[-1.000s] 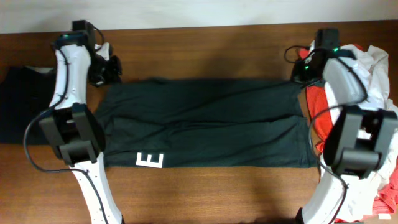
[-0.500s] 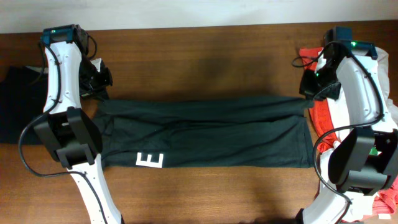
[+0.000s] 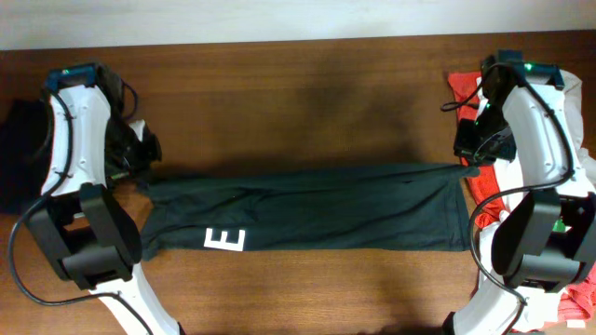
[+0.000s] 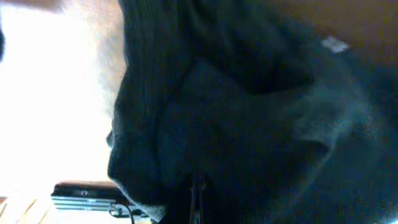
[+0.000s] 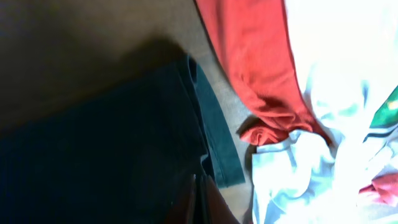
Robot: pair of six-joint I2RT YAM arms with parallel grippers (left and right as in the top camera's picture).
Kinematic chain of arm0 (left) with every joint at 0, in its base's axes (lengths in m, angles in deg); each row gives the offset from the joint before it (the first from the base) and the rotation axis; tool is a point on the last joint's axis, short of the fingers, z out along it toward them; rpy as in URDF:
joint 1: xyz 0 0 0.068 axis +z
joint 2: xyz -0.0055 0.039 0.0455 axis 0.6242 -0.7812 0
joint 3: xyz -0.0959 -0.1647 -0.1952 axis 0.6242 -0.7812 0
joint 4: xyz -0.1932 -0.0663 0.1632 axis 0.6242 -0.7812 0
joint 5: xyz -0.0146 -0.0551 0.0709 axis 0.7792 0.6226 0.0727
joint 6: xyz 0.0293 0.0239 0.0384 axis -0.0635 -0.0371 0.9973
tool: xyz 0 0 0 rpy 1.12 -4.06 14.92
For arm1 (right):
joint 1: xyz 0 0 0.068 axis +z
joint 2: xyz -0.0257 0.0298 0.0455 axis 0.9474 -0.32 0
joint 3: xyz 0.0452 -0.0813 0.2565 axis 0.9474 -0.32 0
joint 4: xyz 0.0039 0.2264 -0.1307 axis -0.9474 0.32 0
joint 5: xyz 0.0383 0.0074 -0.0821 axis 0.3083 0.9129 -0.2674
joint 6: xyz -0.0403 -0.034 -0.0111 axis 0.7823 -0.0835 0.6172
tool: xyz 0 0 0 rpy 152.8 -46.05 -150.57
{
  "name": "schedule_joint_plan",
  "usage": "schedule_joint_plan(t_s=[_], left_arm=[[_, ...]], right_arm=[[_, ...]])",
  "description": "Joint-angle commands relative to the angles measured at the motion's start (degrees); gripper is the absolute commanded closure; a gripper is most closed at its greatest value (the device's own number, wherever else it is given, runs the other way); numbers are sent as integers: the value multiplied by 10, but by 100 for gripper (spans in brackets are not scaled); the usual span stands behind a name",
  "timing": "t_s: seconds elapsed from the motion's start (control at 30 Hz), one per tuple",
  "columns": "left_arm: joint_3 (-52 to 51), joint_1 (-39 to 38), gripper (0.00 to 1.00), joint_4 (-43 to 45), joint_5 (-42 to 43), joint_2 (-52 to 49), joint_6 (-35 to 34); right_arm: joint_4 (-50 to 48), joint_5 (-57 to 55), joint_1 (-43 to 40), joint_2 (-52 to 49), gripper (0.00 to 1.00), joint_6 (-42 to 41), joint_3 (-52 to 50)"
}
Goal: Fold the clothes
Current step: 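Fold the far edge toward the near edge with both grippers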
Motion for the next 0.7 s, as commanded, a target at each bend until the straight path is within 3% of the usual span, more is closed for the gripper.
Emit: schedule_joint_plan(t_s=[0.0,0.33,0.4,0.43,0.6,0.67], left_arm=[[-52,2,100,9,-26,17,9],[-134,1,100,13,-62,17,-16],[-142,1,100,11,-61,17,-17],[-143,1,99,11,-61,17,-16],[-143,1,79,5,-61,17,-16],[-143,1,79,2,-62,17,-16]], right_arm=[[13,-25,-2,6,96,4,-39],[6,-29,-2,6,95,4,-147],[2,-29,-2,6,76,4,-160],[3,-29,-2,6,76,4,-163],[6,-33,-2,6,73,4,-166],[5,-35,-2,6,72,4,-166]])
